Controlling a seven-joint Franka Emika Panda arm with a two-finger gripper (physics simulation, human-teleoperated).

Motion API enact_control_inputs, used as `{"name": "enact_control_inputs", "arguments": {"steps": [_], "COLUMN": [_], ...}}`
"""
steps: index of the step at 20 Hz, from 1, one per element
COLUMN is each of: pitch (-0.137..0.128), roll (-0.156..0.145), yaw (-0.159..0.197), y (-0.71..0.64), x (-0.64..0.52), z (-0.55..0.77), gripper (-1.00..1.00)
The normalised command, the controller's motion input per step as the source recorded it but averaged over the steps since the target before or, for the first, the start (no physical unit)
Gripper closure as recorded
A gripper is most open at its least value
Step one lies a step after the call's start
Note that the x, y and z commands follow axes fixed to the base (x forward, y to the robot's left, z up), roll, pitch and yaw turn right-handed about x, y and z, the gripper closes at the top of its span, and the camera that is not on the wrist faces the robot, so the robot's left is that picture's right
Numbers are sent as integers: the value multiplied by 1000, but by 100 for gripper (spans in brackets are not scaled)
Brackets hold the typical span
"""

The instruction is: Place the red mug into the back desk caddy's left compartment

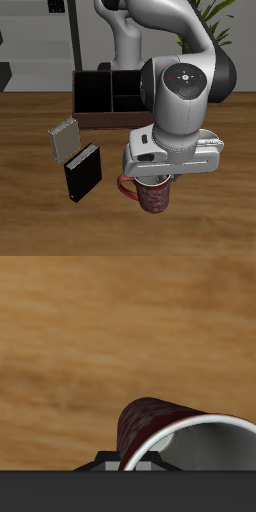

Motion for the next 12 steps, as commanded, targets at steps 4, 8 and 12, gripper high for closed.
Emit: {"name": "enact_control_inputs", "arguments": {"steps": [4,8,12], "pitch": [-91,-74,-42], "roll": [16,10,-7], "yaw": [44,49,52], "y": [-41,-79,-109], "x": [-447,-427,-605], "z": [694,549,605], "gripper": [100,100,100]}}
